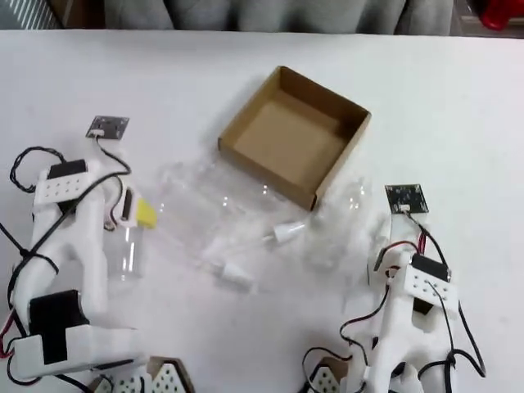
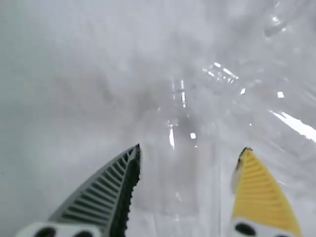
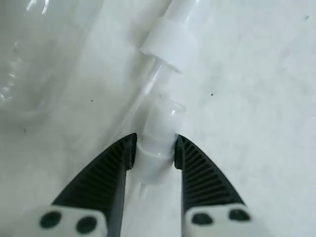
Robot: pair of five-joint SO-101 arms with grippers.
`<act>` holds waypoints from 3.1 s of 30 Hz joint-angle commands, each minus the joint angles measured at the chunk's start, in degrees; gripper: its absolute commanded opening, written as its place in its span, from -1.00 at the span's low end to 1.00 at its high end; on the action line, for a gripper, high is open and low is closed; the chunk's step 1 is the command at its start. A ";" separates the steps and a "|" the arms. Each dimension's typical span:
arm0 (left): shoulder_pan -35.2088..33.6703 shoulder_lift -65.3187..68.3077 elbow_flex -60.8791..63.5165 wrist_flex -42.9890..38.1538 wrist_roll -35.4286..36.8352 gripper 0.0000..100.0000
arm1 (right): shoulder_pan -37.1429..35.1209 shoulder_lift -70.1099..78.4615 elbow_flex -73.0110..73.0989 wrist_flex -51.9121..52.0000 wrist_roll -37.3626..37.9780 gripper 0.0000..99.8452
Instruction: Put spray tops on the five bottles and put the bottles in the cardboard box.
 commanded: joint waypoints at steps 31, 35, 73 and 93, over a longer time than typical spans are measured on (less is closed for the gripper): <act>0.04 2.68 -15.30 8.97 0.70 -0.96 | -0.40 -0.66 -0.09 -1.71 -0.09 -0.97; 0.84 -8.66 -14.95 12.48 0.70 -0.96 | -0.40 -0.66 -0.09 -1.71 0.44 -0.97; 14.99 -72.22 12.57 -5.19 10.37 -0.96 | -29.93 -23.34 -26.29 -67.56 -18.20 -0.97; 22.46 -93.14 31.74 -17.41 16.35 -0.96 | -56.57 -16.40 -61.01 -35.74 -18.37 -0.97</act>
